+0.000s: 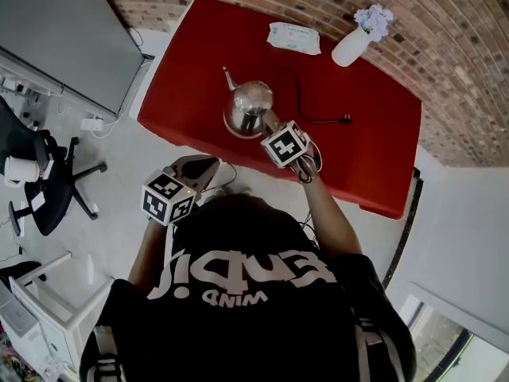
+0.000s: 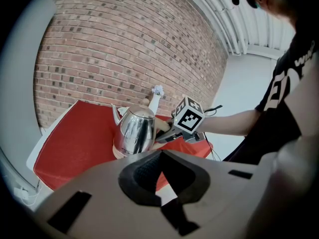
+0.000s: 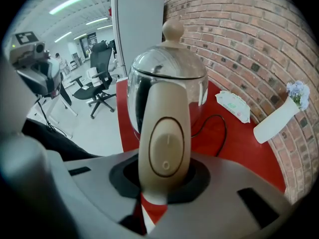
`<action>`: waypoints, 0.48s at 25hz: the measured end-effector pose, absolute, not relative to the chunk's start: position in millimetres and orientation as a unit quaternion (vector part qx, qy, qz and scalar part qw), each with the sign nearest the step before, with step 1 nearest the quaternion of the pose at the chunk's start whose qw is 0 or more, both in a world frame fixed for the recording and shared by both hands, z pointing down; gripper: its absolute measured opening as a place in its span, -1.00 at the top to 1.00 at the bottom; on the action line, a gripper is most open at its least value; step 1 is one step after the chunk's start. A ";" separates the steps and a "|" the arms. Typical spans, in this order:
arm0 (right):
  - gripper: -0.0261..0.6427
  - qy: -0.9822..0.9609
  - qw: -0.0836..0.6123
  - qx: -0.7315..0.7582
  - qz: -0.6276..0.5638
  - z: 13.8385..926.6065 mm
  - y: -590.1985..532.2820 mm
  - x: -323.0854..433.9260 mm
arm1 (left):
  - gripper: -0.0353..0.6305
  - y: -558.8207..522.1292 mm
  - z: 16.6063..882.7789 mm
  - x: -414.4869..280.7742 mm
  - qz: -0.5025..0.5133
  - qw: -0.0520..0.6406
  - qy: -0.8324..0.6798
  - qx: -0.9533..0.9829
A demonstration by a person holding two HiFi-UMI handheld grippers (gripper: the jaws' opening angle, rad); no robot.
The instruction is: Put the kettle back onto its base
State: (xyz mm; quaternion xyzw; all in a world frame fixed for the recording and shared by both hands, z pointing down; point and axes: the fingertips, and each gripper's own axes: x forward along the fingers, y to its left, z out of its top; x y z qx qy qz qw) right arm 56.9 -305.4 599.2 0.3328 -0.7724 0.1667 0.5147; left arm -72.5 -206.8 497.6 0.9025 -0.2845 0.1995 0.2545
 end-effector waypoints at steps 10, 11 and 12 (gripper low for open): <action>0.71 -0.774 0.510 0.336 0.165 599.8 -306.1 56.2 | 0.87 -201.3 502.0 -73.0 0.203 0.264 -0.277 0.901; 0.70 -0.776 0.506 0.336 0.168 600.4 -305.8 55.8 | 0.87 -200.8 502.1 -73.0 0.203 0.264 -0.277 0.901; 0.69 -0.779 0.498 0.338 0.175 601.9 -305.1 55.0 | 0.87 -200.3 502.1 -73.0 0.202 0.265 -0.276 0.902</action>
